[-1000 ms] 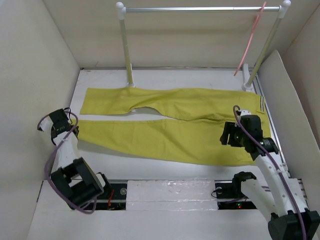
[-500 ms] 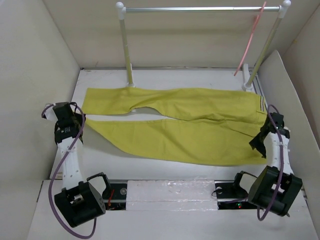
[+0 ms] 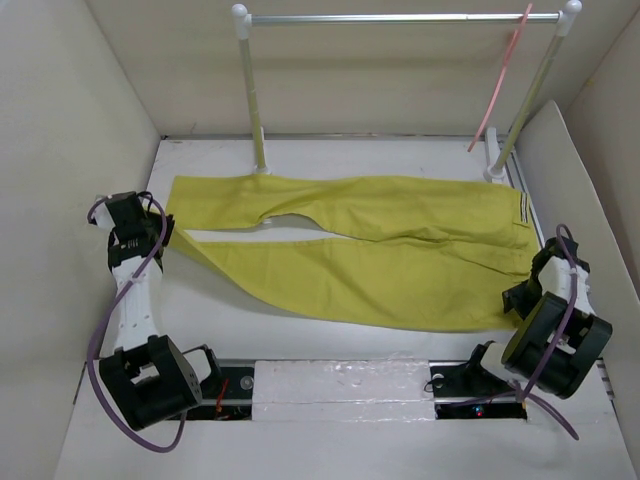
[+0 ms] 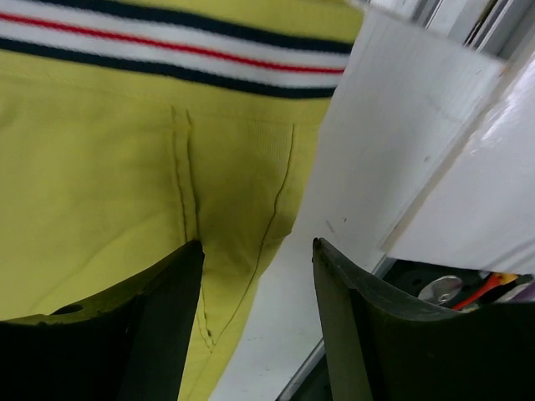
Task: Place the trousers on the hanger
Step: Flatten out the trousers at the center of the board, then fold the trousers at the center of the board.
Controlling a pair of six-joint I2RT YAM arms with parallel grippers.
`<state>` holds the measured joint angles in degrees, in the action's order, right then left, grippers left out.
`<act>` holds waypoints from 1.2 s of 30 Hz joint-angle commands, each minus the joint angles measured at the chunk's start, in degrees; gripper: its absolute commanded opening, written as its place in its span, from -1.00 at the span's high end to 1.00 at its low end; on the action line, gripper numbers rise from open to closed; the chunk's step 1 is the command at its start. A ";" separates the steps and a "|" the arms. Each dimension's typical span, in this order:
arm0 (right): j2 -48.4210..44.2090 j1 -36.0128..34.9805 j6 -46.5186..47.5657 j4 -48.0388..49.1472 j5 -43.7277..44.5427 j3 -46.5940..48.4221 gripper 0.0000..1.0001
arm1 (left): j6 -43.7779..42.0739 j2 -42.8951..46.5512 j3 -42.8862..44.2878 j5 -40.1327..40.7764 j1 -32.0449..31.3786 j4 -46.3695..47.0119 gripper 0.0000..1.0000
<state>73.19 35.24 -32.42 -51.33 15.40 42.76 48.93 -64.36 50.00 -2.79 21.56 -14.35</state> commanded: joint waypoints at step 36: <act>9.85 -12.55 18.89 8.44 -0.37 29.19 1.00 | -4.89 -8.58 11.59 17.98 2.61 -0.85 1.00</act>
<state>79.88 25.74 -17.15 -49.01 13.19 64.25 45.50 -71.72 55.72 8.64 23.24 -17.47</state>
